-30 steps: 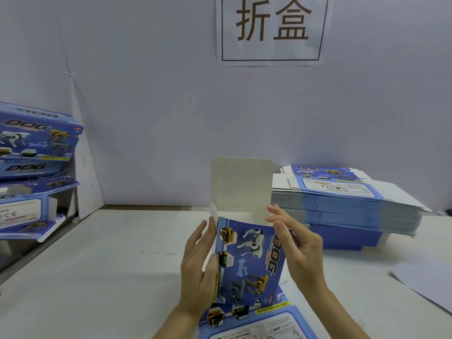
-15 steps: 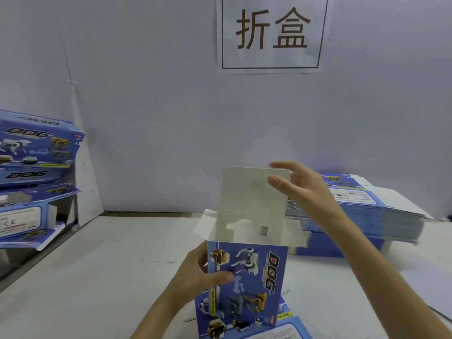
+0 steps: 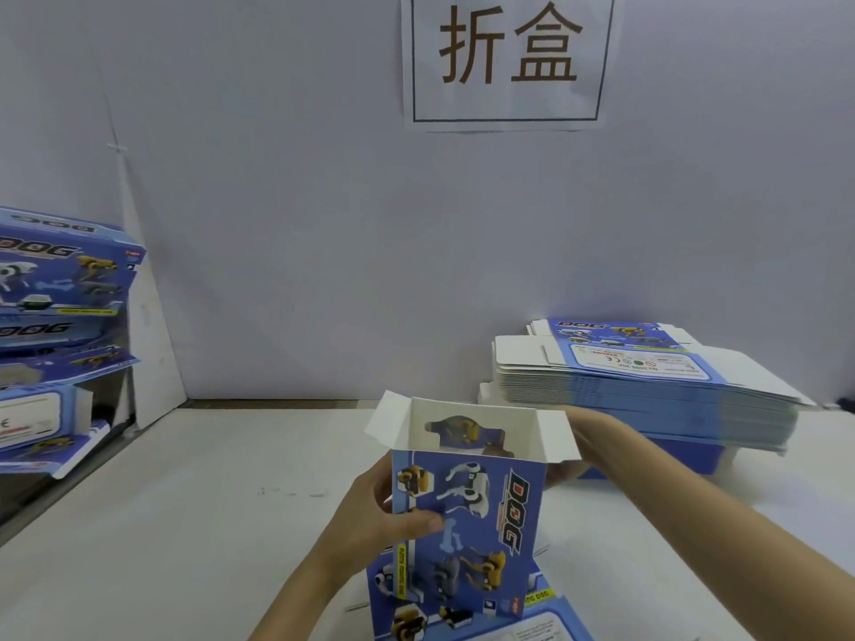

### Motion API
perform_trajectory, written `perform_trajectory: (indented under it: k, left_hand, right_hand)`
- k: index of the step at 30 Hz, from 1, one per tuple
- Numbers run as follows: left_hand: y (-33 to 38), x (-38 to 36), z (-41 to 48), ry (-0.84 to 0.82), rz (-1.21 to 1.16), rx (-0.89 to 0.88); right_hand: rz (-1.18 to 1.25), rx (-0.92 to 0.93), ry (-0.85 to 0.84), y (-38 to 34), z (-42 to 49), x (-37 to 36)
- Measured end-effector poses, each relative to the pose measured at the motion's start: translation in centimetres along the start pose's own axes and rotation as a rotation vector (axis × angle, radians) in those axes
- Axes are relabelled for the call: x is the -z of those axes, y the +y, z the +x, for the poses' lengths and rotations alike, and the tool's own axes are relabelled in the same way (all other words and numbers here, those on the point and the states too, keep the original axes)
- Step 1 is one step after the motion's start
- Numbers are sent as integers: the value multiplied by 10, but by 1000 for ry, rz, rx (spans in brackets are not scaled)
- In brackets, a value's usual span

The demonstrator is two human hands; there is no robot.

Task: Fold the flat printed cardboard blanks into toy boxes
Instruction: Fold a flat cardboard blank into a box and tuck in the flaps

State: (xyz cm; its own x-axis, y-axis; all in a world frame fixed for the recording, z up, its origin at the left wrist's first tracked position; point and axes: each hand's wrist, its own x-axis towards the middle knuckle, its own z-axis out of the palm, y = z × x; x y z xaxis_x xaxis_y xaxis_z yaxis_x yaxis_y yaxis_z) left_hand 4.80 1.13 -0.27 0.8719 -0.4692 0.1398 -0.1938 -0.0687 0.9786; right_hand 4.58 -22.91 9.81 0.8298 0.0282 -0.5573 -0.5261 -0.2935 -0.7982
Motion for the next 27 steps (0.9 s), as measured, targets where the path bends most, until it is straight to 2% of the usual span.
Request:
perform_trajectory:
  k: [3, 7, 10, 12, 15, 17, 21, 25, 27]
  left_hand:
    - [2, -1, -1, 1, -2, -6]
    - [3, -1, -1, -6, 3, 0]
    - [3, 0, -1, 6, 8, 2]
    - [3, -1, 0, 10, 11, 0]
    - [3, -2, 0, 7, 15, -7]
    - [3, -3, 0, 12, 11, -13]
    - [4, -3, 0, 23, 20, -18]
    - [3, -3, 0, 30, 1, -15]
    - [3, -4, 0, 23, -1, -18]
  right_hand:
    - [9, 71, 31, 0, 0, 6]
    - [133, 448, 232, -23, 5, 9]
    - [236, 681, 185, -33, 1, 8]
    - [223, 817, 191, -34, -4, 6]
    - [123, 955, 315, -30, -8, 0]
    - [133, 965, 296, -32, -13, 0]
    - [260, 756, 106, -47, -24, -2]
    - [102, 741, 44, -52, -28, -3]
    - [20, 746, 87, -52, -30, -1]
